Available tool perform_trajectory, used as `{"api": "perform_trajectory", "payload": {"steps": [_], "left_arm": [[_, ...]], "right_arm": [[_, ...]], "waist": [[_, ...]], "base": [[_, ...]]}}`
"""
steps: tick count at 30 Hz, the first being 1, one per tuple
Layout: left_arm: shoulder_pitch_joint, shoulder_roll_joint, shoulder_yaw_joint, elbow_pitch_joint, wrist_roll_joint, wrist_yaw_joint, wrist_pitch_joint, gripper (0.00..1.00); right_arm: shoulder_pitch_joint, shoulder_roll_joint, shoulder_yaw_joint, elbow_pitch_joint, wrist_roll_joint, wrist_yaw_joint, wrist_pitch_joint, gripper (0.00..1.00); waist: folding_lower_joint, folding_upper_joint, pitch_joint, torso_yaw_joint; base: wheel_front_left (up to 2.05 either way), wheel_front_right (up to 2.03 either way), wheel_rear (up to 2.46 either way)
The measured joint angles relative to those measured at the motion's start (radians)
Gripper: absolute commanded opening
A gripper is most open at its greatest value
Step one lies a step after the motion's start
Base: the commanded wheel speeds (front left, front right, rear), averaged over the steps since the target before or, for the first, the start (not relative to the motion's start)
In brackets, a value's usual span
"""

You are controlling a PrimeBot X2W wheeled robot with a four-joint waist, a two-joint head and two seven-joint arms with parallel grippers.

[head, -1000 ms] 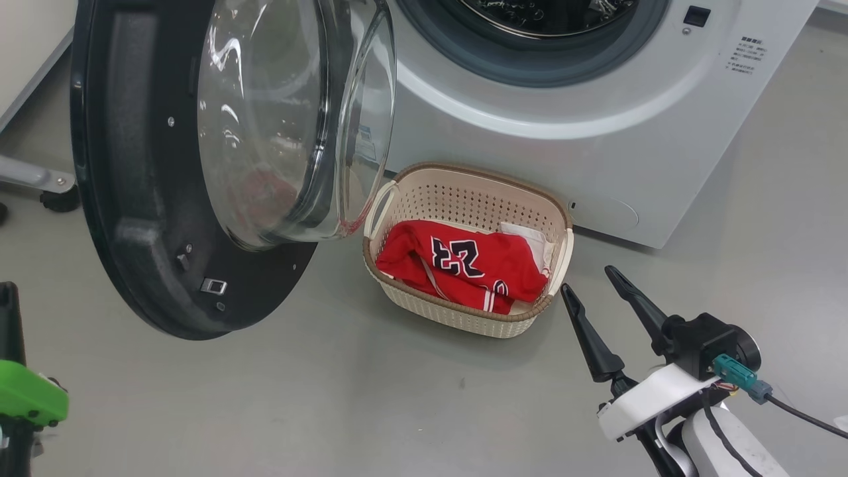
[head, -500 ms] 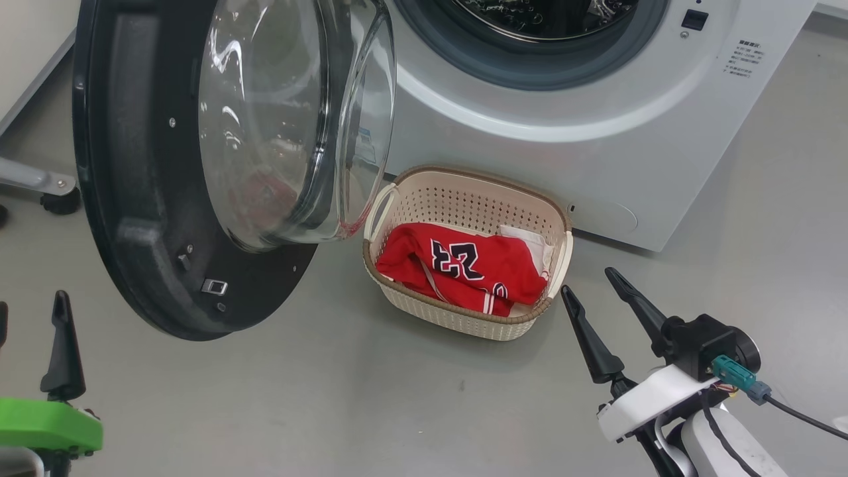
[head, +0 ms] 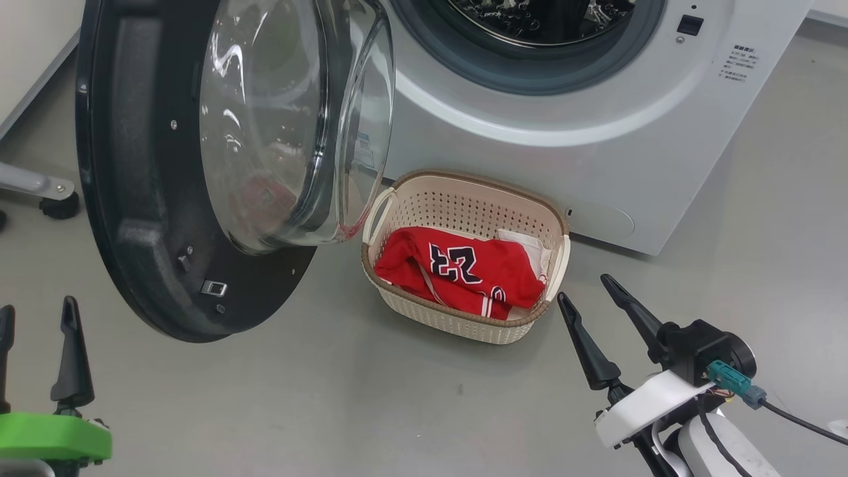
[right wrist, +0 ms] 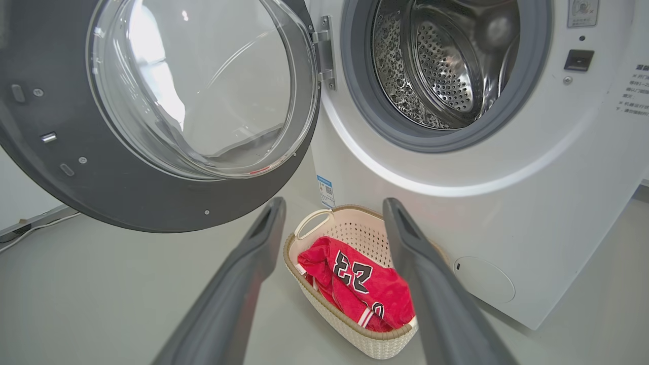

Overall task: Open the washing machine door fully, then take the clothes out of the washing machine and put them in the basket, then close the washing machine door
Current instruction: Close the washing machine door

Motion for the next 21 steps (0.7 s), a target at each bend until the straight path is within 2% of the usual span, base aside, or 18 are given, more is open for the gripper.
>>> {"api": "perform_trajectory", "payload": {"steps": [21], "left_arm": [[0.002,-0.002,-0.012,0.034,0.01,-0.007,-0.043,1.0]], "right_arm": [[0.002,0.004,0.002,0.002,0.0,0.0,0.0,1.0]], "waist": [[0.0,0.0,-0.012,-0.001]], "base": [[0.0,0.0,0.0]]}}
